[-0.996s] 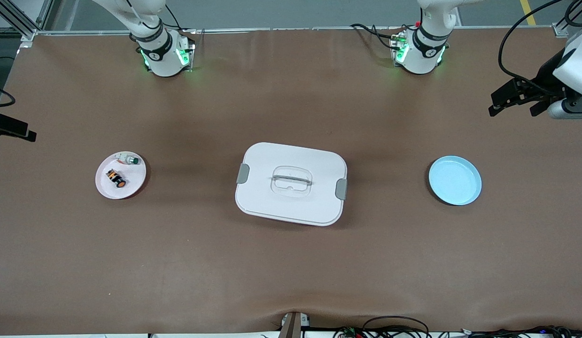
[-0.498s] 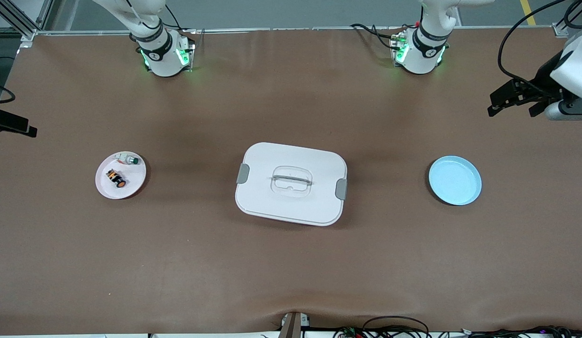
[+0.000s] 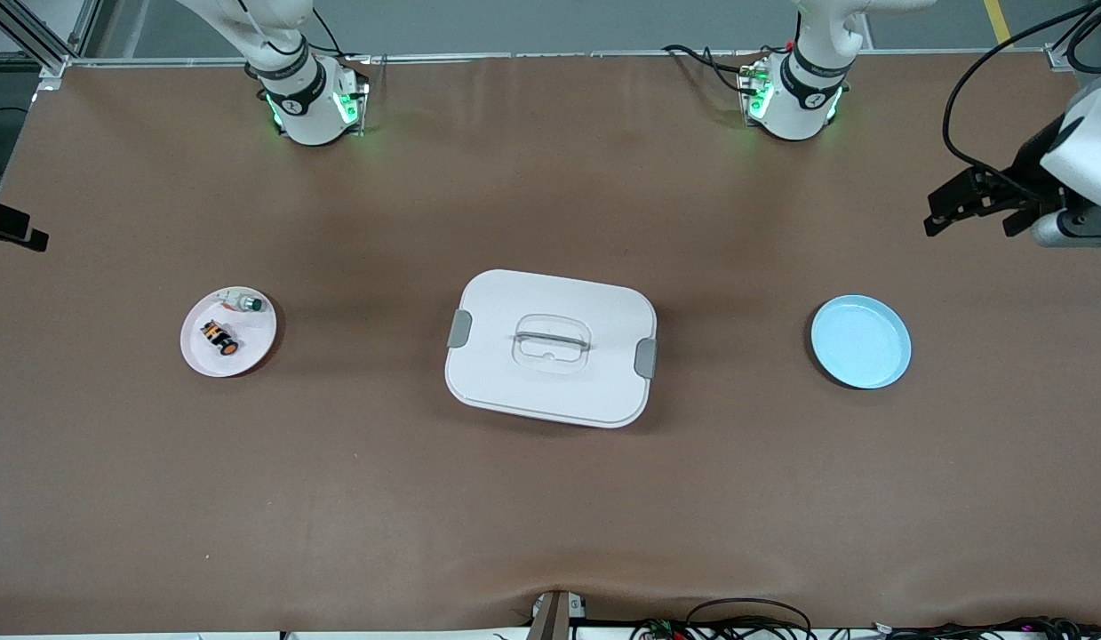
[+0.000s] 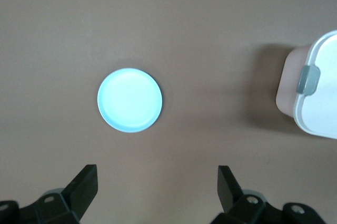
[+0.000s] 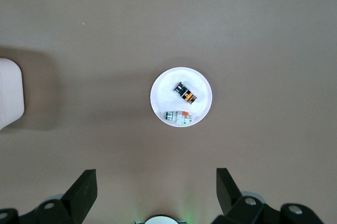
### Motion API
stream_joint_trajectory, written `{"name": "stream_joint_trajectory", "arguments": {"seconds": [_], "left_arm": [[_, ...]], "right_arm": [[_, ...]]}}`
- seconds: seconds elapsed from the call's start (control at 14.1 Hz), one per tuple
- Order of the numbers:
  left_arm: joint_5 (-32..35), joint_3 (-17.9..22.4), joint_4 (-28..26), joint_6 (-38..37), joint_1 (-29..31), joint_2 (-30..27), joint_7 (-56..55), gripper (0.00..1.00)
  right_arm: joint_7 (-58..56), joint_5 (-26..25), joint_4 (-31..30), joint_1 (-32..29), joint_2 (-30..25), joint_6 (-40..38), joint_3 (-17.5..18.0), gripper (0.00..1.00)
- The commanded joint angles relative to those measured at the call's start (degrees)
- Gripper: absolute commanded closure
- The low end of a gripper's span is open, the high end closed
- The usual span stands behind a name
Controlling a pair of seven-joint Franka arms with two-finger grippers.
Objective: Transfer orange switch to right arm and place
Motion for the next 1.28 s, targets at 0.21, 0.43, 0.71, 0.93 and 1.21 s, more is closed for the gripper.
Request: {"name": "stream_joint_trajectory", "arguments": {"seconds": [0.21, 0.43, 0.71, 0.93, 1.21], "left_arm": [[3.1, 1.0, 9.1, -1.0, -1.5, 8.8, -0.5, 0.00], [2.8, 0.9, 9.2, -4.0, -1.5, 9.4, -0.9, 0.00], [2.3, 0.9, 8.8, -4.8, -0.8, 8.1, -0.6, 0.00], [2.1, 0.9, 8.1, -4.8, -0.6, 7.1, -0.8, 0.00], [2.1, 0.2, 6.2, -4.6, -0.1, 5.0, -0.1, 0.00]], "right_arm": [[1.8, 1.1, -0.3, 11.0, -2.1, -0.4, -9.8, 0.00], [3.1, 1.3, -0.3, 14.3, -2.2, -0.1, -12.8, 0.00], [3.1, 1.3, -0.3, 14.4, -2.8, 1.2, -12.8, 0.00], [3.2, 3.6, -0.8, 13.8, -3.1, 1.4, -13.0, 0.00], [3.0, 5.9, -2.9, 12.7, -4.7, 2.7, -13.2, 0.00]]}}
